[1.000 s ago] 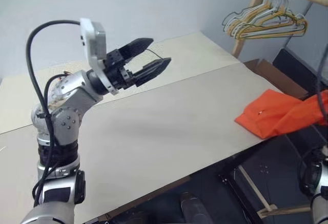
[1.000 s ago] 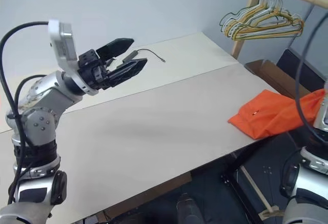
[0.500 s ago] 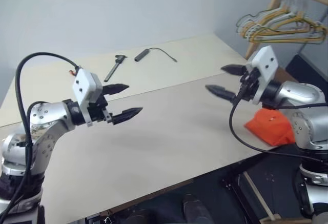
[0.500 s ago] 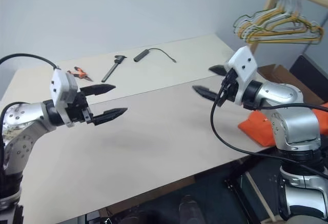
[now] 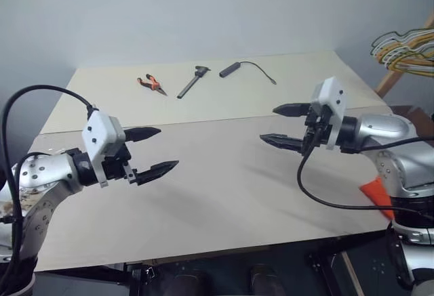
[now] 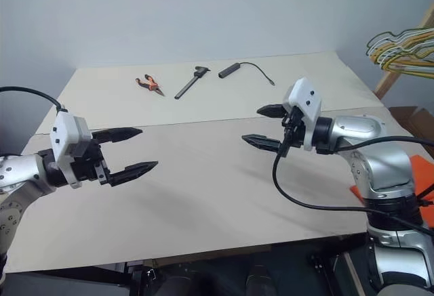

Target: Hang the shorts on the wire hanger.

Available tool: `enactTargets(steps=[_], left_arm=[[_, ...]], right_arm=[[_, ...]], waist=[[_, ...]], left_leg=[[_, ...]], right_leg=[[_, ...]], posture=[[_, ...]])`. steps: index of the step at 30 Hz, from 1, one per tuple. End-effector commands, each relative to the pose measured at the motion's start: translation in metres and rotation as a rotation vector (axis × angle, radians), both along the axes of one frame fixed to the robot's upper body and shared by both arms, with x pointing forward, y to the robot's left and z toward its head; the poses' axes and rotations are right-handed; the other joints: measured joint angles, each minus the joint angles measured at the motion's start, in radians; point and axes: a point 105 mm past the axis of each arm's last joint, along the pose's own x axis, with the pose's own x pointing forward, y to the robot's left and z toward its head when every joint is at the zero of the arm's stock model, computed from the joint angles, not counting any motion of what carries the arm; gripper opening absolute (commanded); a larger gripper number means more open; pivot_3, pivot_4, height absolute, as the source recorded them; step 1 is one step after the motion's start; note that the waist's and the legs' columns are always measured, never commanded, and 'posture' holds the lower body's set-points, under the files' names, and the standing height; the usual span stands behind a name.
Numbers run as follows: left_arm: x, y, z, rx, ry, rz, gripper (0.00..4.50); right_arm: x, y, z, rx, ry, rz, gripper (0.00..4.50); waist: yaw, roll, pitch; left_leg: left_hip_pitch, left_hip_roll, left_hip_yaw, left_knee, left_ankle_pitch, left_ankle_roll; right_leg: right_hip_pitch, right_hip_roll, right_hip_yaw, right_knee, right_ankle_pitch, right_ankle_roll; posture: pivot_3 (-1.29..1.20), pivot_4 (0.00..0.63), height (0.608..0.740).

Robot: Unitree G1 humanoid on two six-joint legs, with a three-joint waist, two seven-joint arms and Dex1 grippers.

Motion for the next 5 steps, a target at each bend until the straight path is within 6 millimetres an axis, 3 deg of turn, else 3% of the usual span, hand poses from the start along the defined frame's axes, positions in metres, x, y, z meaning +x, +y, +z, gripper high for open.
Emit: enactTargets(steps=[1, 5], left_arm=[[-0.0028, -0.002, 0.0122, 0.0, -0.048, -0.005, 4.5], [-0.0021, -0.003, 0.0134, -0.03, -0.041, -0.002, 4.5]], right_arm=[[-0.0016, 0.0015, 0.0074, -0.002, -0.046, 0.009, 4.45], [-0.0025, 0.0014, 0.0048, -0.011, -0.05, 0.01, 4.45]], waist=[[-0.001, 0.0, 0.0], [-0.002, -0.001, 0.0]], left_leg=[[0.0, 0.0, 0.0, 0.0, 0.0, 0.0], [0.0, 0.0, 0.0, 0.0, 0.0, -0.001]], right_leg=[[0.0, 0.0, 0.0, 0.0, 0.0, 0.0], [0.0, 0.0, 0.0, 0.0, 0.0, 0.0]], posture=[[0.06, 0.08, 0.74], [0.06, 0.076, 0.74]])
